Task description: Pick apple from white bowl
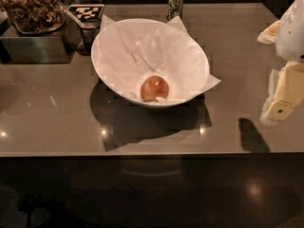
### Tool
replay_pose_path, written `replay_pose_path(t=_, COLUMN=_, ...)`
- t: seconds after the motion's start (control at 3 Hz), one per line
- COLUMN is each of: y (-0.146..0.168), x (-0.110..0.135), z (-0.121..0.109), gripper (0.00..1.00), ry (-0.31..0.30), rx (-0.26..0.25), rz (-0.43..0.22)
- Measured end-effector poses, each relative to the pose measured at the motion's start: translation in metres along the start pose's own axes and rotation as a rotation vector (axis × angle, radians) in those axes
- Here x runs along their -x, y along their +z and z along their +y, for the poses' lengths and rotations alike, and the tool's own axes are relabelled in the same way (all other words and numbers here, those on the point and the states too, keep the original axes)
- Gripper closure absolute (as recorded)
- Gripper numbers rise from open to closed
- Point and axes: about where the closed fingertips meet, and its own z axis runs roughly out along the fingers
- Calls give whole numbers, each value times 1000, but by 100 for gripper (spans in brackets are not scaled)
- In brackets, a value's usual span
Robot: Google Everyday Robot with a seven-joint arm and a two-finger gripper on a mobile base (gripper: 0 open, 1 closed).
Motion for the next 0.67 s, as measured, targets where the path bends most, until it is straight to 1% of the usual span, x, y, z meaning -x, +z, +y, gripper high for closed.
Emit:
replay_pose_path(t=0.33, y=-3, x=1, z=0, gripper=0, ry=4, rx=-16, rz=-16)
replay_pose_path(t=0.67, y=-4, x=12, z=-20, gripper=0, ry=4, rx=-55, rz=-119)
